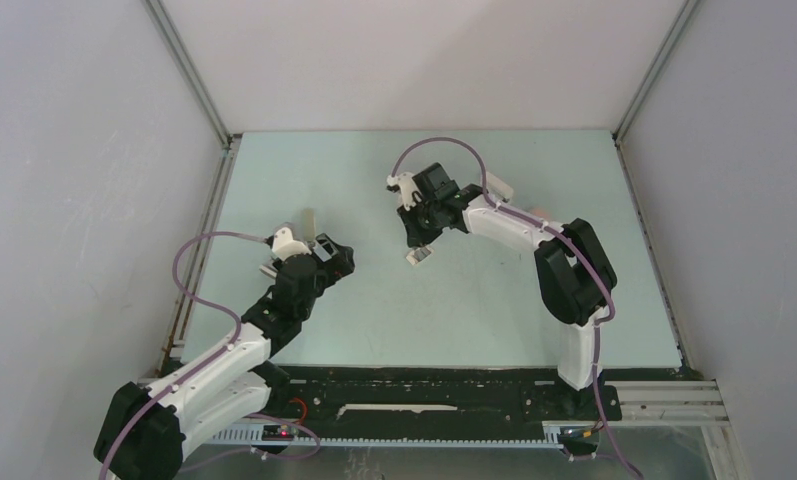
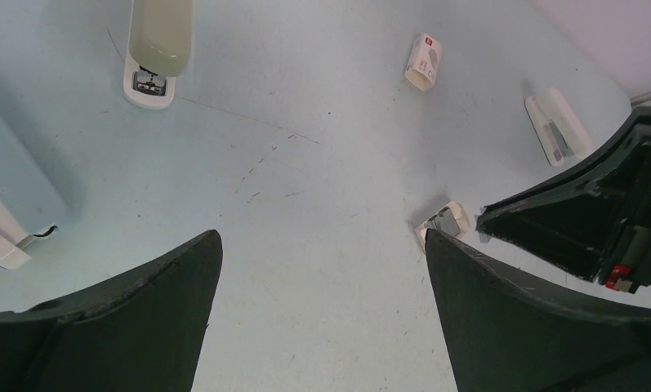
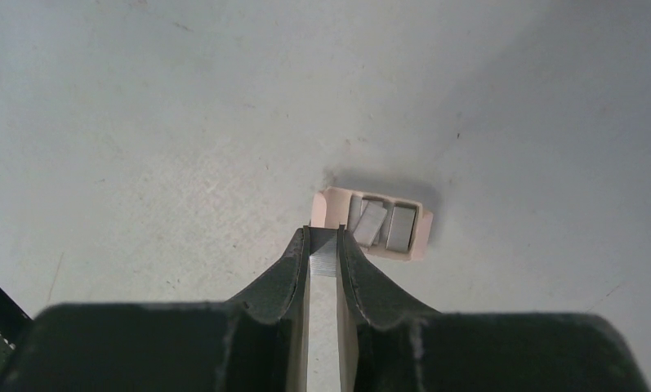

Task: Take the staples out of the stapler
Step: Place the staple in the staple box.

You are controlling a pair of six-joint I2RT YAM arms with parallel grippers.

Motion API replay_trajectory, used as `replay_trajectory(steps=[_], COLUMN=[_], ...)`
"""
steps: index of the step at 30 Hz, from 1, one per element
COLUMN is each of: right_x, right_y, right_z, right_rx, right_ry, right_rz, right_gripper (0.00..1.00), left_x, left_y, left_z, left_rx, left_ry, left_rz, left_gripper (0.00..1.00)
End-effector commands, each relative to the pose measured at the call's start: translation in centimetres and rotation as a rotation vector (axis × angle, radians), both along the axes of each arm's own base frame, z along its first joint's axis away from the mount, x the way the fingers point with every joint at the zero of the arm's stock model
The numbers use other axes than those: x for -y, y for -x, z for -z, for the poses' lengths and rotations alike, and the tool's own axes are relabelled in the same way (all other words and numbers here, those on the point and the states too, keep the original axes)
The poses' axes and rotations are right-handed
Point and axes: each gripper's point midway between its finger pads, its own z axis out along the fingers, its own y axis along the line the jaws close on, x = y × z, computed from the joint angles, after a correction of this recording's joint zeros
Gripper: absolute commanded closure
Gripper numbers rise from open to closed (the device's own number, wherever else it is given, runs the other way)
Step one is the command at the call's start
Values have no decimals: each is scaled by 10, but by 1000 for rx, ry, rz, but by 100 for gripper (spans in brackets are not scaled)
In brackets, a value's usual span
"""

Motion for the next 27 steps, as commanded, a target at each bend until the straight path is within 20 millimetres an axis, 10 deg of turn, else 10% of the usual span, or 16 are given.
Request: replay_trajectory(steps=[1, 27], right_x=[2, 0], right_y=[4, -5], right_z=[-6, 3], right_rx=[19, 15], right_ry=[-19, -7], right_rz=[3, 6], right_gripper=[88, 88], left_x=[-4, 0], left_y=[-5, -7], left_z=[-11, -9], left_rx=[45, 37], left_ry=[0, 2], left_rz=[-23, -9], left_gripper=[1, 1])
